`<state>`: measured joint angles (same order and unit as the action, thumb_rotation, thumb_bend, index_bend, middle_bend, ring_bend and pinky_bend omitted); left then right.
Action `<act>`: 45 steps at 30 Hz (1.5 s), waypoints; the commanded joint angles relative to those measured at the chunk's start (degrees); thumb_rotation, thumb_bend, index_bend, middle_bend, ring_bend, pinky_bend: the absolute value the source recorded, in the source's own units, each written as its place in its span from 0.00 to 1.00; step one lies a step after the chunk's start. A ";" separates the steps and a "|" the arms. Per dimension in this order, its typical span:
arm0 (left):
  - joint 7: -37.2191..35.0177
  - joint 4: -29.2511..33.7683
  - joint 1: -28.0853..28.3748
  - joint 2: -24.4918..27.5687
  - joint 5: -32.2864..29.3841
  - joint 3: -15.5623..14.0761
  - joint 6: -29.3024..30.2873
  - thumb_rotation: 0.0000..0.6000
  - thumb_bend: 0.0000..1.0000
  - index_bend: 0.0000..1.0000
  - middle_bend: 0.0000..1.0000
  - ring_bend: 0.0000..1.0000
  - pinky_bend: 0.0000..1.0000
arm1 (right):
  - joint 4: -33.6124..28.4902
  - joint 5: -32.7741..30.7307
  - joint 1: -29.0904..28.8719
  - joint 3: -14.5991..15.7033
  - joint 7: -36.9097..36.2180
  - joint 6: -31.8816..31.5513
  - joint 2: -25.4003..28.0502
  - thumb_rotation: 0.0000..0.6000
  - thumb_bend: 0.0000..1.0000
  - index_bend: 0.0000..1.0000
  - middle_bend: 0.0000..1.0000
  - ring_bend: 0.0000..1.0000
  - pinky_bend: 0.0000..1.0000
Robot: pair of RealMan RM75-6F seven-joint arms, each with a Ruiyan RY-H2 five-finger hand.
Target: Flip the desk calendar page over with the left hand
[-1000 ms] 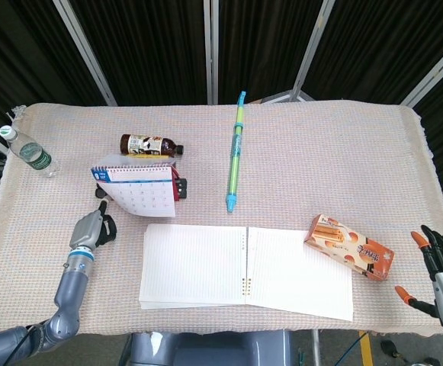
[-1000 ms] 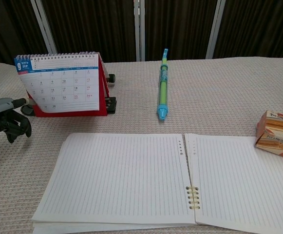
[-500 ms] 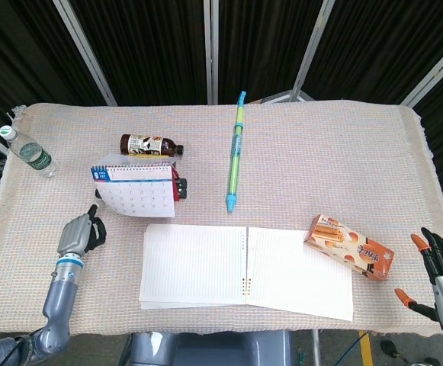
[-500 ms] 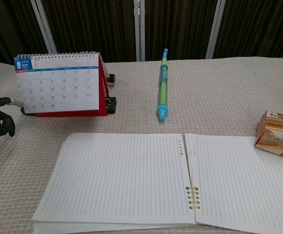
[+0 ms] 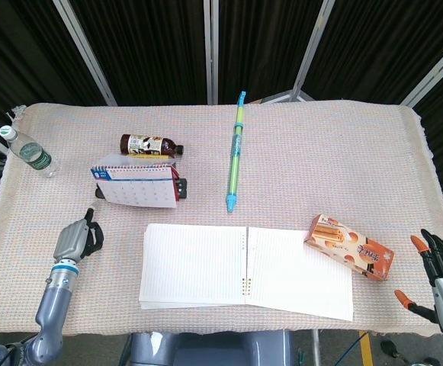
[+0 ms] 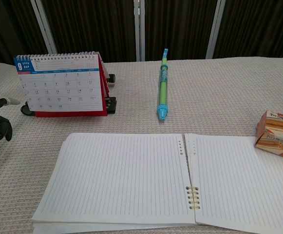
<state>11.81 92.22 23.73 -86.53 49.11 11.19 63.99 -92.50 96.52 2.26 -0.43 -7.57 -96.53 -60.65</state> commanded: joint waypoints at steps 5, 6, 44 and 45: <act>2.41 -2.64 2.71 -2.66 -4.44 1.77 -2.28 1.00 0.78 0.00 0.57 0.65 0.54 | 0.21 -0.36 -0.06 -0.17 -0.46 0.12 0.04 1.00 0.07 0.00 0.00 0.00 0.00; 2.82 -3.05 3.15 -3.11 -4.87 2.03 -2.38 1.00 0.78 0.00 0.57 0.65 0.54 | 0.27 -0.54 -0.07 -0.24 -0.52 0.19 0.04 1.00 0.07 0.00 0.00 0.00 0.00; 8.06 -6.43 12.40 -10.27 -8.04 6.50 -2.43 1.00 0.79 0.00 0.57 0.65 0.54 | 1.65 -2.62 -0.13 -1.01 -2.42 0.88 -0.31 1.00 0.07 0.00 0.00 0.00 0.00; 8.17 -6.03 12.49 -10.20 -7.73 6.44 -2.19 1.00 0.79 0.00 0.57 0.65 0.54 | 1.66 -2.60 -0.10 -1.00 -2.42 0.84 -0.29 1.00 0.07 0.00 0.00 0.00 0.00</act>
<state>19.90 85.89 36.12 -96.79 41.14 17.73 61.56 -90.84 93.92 2.15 -1.43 -10.00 -95.68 -60.95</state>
